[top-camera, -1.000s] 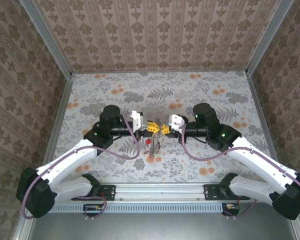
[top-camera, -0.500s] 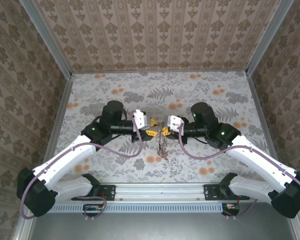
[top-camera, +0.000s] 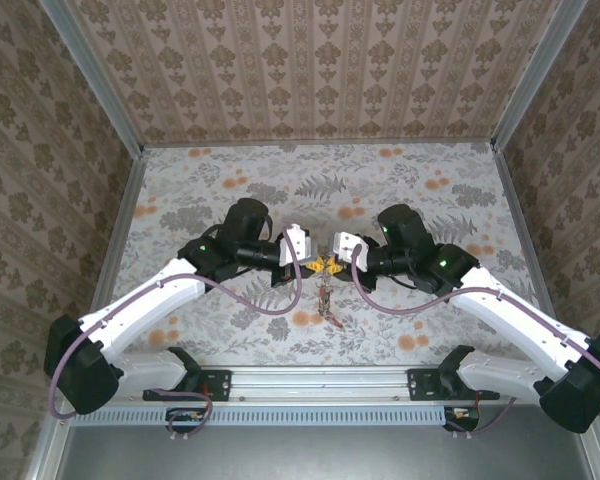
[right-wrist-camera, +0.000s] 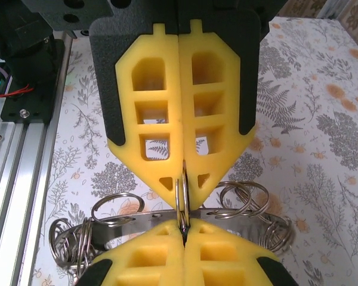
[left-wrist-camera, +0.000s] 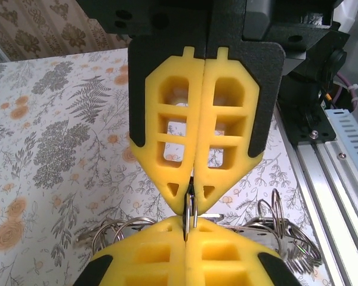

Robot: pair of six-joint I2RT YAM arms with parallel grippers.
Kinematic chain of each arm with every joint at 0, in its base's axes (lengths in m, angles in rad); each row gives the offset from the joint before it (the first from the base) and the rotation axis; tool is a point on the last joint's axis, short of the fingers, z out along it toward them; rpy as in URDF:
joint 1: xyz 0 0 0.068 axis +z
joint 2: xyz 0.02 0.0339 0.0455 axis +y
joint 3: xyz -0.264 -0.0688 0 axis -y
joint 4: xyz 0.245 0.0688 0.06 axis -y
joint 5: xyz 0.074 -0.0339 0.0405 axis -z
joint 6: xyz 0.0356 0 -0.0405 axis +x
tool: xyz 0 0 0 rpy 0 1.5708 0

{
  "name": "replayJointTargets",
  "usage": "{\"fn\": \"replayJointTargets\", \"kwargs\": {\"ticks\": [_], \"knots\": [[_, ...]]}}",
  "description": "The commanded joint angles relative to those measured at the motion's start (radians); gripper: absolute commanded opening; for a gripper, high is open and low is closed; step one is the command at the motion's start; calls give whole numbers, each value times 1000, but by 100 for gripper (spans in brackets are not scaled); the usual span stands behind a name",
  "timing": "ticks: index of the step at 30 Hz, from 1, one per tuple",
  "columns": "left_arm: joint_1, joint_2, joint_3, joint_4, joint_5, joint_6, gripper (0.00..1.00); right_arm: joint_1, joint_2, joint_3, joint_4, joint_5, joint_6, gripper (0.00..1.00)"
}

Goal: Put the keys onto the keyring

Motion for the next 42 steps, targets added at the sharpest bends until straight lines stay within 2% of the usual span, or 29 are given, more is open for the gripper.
{"fn": "replayJointTargets", "kwargs": {"ticks": [1, 2, 4, 5, 11, 21, 23, 28, 30, 32, 33, 42], "knots": [[-17, -21, 8, 26, 9, 21, 0, 5, -30, -2, 92, -26, 2, 0], [-16, -32, -7, 53, 14, 10, 0, 2, -40, -15, 106, -30, 9, 1], [-11, -48, -35, 110, 39, -19, 0, -4, -61, -39, 139, -39, 24, 13], [-7, -57, -49, 142, 52, -38, 0, -7, -71, -53, 156, -42, 32, 14], [14, -88, -132, 349, 117, -146, 0, -17, -81, -70, 168, -61, 45, 18], [19, -94, -184, 501, 121, -216, 0, -17, -65, -71, 166, -69, 45, 20], [19, -98, -192, 508, 121, -216, 0, -18, -70, -81, 168, -55, 46, 24], [32, -119, -191, 477, 138, -190, 0, -28, -85, -99, 162, -47, 45, 25], [38, -122, -180, 442, 145, -170, 0, -34, -88, -103, 158, -55, 45, 22], [40, -122, -171, 416, 152, -155, 0, -40, -88, -103, 155, -69, 47, 13], [40, -122, -169, 414, 153, -153, 0, -40, -88, -102, 157, -73, 48, 13], [39, -98, -166, 448, 154, -172, 0, -41, -69, -89, 213, -140, 70, 19]]}}
